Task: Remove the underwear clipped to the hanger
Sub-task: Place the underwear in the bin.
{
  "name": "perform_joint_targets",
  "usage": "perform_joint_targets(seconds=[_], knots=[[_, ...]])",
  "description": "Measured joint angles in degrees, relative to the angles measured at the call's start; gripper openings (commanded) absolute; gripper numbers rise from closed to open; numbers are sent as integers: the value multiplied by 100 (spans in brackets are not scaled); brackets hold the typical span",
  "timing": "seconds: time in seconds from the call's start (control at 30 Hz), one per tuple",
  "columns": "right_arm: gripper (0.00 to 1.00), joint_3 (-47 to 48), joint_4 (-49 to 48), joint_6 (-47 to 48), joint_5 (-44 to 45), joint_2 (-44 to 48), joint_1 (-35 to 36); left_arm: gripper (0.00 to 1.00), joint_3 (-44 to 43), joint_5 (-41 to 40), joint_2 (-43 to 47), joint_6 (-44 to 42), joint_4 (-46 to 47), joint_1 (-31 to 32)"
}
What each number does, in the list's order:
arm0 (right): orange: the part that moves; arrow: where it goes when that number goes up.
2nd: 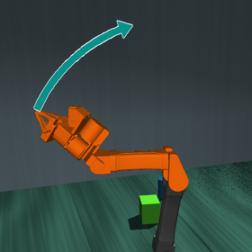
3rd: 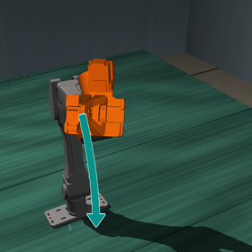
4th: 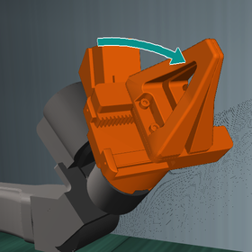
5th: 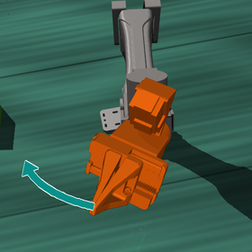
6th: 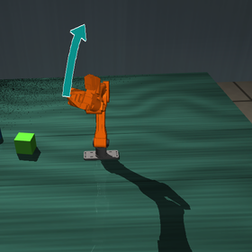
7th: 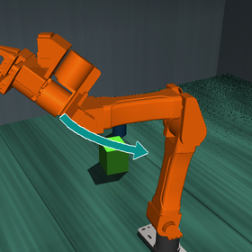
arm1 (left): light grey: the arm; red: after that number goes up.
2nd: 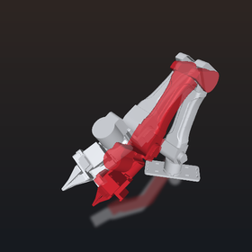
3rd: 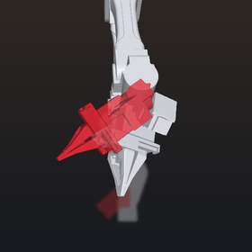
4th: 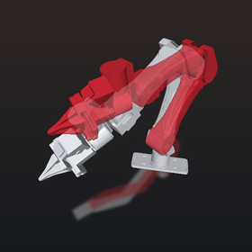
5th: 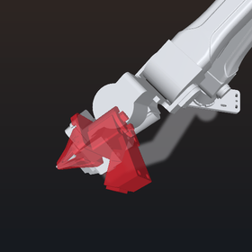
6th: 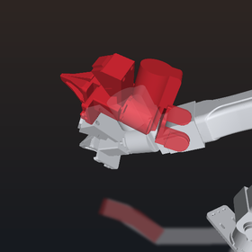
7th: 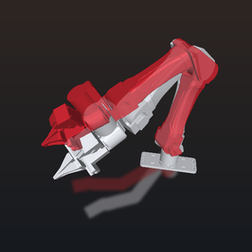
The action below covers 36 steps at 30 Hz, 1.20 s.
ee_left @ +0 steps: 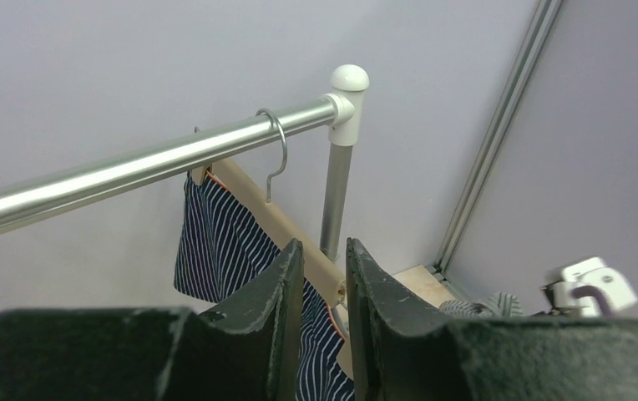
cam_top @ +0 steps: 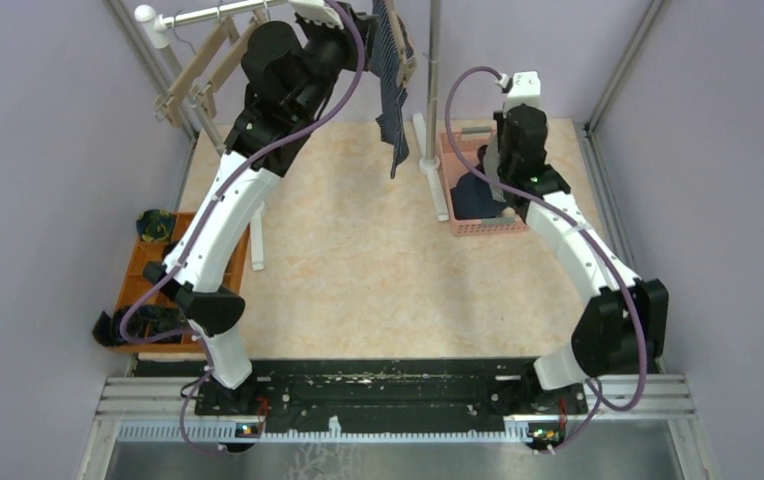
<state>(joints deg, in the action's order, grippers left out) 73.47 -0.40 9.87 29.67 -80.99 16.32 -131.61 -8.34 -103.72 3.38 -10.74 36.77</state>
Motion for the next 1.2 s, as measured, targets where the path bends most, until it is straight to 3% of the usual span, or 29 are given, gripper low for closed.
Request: perform_joint_targets(seconds=[0.27,0.37,0.47,0.6,0.83,1.2], knots=[[1,129,181,-376,-634,-855,-144,34,-267,-24,-243,-37,2,0],[37,129,262,-496,-809,-984,-146,37,-275,-46,-374,-11,68,0],[46,120,341,-608,-964,-1010,-149,37,-275,-109,-511,24,199,7],[88,118,306,-710,-1163,-1010,-149,38,-328,-271,-704,48,398,28],[93,79,278,-756,-1318,-1001,-149,39,-852,-529,-1290,48,737,37],[95,-125,168,-839,-1547,-841,-149,44,-874,-713,-1530,46,1049,37]])
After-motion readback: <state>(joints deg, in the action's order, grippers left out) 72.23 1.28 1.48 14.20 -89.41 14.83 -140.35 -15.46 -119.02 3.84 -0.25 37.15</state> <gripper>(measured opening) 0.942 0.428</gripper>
